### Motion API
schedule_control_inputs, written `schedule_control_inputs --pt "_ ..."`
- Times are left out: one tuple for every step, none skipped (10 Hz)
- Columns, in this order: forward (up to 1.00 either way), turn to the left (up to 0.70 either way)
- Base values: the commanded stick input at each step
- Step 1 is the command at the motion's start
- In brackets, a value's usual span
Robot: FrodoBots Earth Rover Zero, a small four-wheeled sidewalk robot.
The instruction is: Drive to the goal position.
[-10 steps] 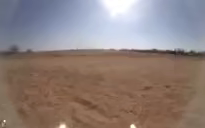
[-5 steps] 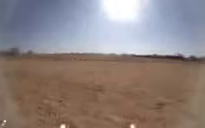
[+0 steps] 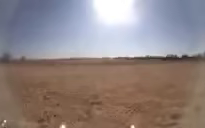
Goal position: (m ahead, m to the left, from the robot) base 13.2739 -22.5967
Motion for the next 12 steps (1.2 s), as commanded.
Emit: schedule_control_inputs --pt "1.00 -0.27" --pt "1.00 -0.27" --pt "1.00 -0.27" --pt "1.00 -0.27" --pt "1.00 -0.27" --pt "1.00 -0.27" --pt "1.00 -0.22" --pt "1.00 -0.05" --pt "1.00 0.00" --pt "1.00 0.00" --pt "1.00 0.00" --pt "1.00 0.00"
